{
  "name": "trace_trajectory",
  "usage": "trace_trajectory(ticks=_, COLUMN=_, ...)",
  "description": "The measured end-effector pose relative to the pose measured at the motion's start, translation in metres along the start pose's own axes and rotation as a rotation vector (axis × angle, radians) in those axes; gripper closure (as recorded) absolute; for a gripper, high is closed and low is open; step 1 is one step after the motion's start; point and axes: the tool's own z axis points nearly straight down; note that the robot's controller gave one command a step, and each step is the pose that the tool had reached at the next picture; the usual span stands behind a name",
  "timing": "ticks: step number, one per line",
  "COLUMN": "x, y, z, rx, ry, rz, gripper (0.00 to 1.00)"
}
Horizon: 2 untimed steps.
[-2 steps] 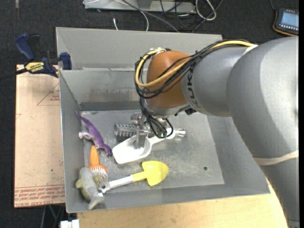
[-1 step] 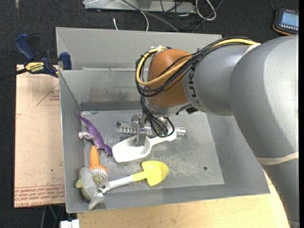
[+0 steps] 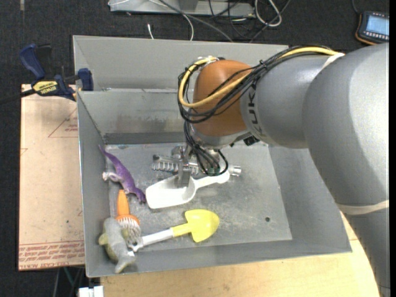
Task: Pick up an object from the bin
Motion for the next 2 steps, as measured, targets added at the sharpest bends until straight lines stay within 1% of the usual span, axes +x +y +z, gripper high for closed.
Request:
trace_trajectory(ticks=1, x=0.001, y=0.000, z=-0.012, rx=0.000, ry=0.003, rz=0.001, gripper=1.00)
trace_trajectory(ticks=2, x=0.002, y=0.000, z=-0.045, rx=0.000, ry=0.007, rz=0.002, gripper=1.00)
